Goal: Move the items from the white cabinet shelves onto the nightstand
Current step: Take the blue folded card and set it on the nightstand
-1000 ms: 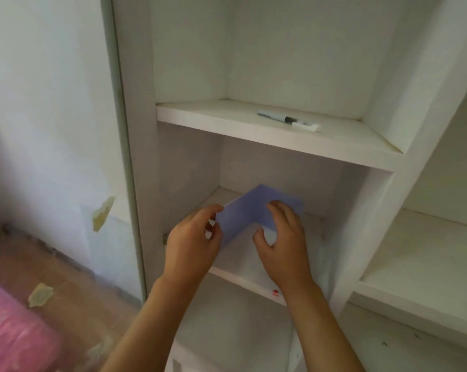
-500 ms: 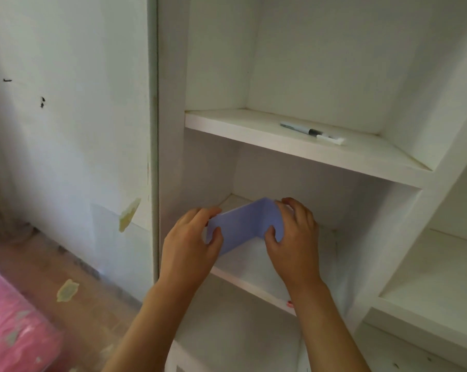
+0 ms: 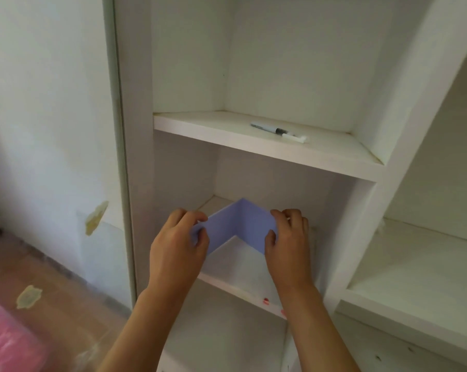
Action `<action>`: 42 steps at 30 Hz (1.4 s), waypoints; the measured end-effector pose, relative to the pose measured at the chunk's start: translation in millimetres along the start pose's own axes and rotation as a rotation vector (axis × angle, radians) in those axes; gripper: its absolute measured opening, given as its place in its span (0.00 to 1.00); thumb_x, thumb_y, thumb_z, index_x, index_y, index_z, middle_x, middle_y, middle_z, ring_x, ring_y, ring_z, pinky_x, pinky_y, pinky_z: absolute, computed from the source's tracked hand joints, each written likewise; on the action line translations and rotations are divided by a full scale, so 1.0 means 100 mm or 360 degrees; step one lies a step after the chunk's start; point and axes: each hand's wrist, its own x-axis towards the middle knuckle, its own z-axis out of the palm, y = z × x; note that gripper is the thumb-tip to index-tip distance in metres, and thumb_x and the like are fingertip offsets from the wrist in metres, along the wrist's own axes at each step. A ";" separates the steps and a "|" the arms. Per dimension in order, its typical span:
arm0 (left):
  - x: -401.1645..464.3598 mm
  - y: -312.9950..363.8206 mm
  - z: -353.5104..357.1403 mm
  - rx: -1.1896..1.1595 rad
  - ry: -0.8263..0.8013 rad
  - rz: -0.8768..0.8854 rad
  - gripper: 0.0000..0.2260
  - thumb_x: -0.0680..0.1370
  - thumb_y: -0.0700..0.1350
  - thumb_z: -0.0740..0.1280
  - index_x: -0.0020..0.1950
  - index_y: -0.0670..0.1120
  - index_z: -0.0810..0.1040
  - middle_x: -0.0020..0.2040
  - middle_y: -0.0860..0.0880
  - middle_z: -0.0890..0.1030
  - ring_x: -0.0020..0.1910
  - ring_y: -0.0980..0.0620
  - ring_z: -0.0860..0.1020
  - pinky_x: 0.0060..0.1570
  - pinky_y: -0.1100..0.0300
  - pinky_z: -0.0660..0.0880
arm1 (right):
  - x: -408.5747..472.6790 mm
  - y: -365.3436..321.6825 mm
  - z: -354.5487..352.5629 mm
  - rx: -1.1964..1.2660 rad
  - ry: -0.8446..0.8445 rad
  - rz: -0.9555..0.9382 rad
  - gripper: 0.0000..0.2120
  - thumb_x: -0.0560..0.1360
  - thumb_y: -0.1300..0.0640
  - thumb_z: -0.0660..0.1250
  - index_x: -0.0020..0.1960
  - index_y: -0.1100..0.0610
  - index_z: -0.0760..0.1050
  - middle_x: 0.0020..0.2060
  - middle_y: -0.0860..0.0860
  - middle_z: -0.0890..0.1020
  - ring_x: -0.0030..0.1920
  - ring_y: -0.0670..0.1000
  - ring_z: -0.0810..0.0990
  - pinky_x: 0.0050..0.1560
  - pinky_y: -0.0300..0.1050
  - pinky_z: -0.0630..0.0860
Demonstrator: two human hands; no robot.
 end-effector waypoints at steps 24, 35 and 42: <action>-1.10 0.21 -1.14 0.0487 0.0257 -0.0249 0.12 0.79 0.50 0.64 0.53 0.42 0.80 0.46 0.53 0.74 0.39 0.56 0.74 0.37 0.72 0.67 | -0.63 -0.78 -0.17 0.0674 0.0061 -0.0229 0.17 0.72 0.77 0.67 0.57 0.64 0.79 0.52 0.59 0.77 0.52 0.59 0.76 0.50 0.37 0.66; -1.84 0.60 -2.51 0.0579 0.0408 -0.0263 0.06 0.77 0.44 0.67 0.51 0.43 0.80 0.45 0.53 0.76 0.39 0.57 0.71 0.35 0.70 0.65 | -1.41 -1.80 -1.01 0.0757 0.0074 -0.0333 0.12 0.75 0.72 0.67 0.57 0.64 0.80 0.52 0.59 0.76 0.52 0.56 0.75 0.50 0.37 0.68; -2.45 0.85 -3.59 0.0592 0.0511 -0.0294 0.07 0.77 0.45 0.66 0.52 0.44 0.79 0.46 0.55 0.73 0.40 0.57 0.71 0.34 0.69 0.67 | -2.07 -2.54 -1.66 0.0876 0.0044 -0.0426 0.14 0.75 0.71 0.72 0.59 0.63 0.80 0.53 0.57 0.76 0.52 0.54 0.77 0.51 0.42 0.78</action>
